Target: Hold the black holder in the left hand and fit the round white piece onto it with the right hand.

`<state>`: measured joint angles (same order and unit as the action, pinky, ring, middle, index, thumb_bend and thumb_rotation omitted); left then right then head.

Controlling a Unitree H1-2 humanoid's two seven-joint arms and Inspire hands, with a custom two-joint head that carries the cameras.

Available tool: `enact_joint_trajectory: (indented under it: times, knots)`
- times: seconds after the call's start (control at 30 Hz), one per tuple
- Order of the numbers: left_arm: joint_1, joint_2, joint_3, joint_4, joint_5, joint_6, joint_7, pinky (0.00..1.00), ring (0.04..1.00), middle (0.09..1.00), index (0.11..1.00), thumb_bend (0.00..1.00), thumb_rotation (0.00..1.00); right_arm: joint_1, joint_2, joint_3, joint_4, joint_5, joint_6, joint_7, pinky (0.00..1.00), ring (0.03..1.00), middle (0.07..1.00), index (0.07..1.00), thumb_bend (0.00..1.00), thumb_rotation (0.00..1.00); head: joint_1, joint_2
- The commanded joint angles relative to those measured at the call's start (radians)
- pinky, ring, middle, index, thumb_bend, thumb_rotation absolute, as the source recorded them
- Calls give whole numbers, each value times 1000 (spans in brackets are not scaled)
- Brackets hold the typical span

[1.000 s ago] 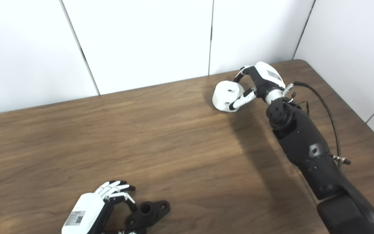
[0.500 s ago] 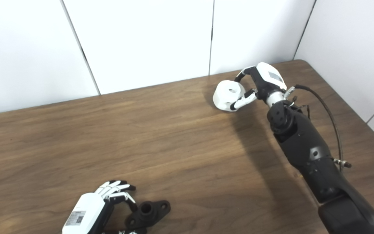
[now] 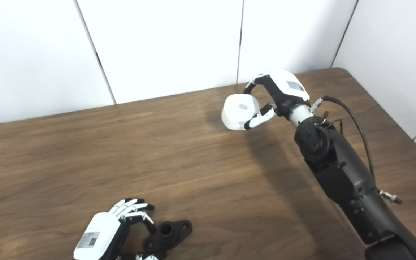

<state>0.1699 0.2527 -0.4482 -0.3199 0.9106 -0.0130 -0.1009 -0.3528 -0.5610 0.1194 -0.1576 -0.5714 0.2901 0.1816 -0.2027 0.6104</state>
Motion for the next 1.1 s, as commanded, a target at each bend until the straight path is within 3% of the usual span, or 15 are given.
enact_joint_trajectory:
  times: [0.0,0.13,0.27,0.43,0.6,0.7,0.83,1.03,1.07]
  knots:
    - [18,1,-19,86,62,76,-91,872,851,790,487,520,49,-13,-36,-23,-87,-2,27,41,807,893,762,484,518,132,41,36]
    - [0,-24,-30,78,87,96,-117,875,855,799,488,520,50,23,-50,-20,-256,1,115,163,876,915,770,484,519,132,103,81]
    - [-22,-47,-44,84,119,125,-147,890,865,808,489,520,51,49,-50,-25,-356,-8,165,245,899,928,774,485,520,133,150,111]
    - [-45,-67,-56,101,143,156,-167,912,882,818,489,520,51,89,31,-68,-492,-94,180,378,842,899,767,484,521,131,177,143]
    - [-54,-73,-55,112,133,140,-133,895,867,797,488,521,50,101,107,-95,-603,-178,180,534,801,892,770,484,521,132,182,172]
    - [-60,-73,-56,108,140,150,-146,889,864,794,488,521,51,106,149,-112,-649,-200,180,607,807,893,773,484,521,133,175,187]
    - [-65,-70,-53,100,139,154,-159,896,870,800,488,521,52,116,194,-121,-692,-224,179,669,808,888,770,484,521,132,166,202]
    - [-70,-63,-53,106,130,140,-145,882,861,801,488,521,51,134,220,-108,-705,-228,178,692,817,890,768,484,521,133,156,215]
    - [-70,-64,-52,103,129,143,-149,880,860,800,488,521,51,137,222,-101,-704,-229,178,691,816,890,768,483,522,133,149,239]
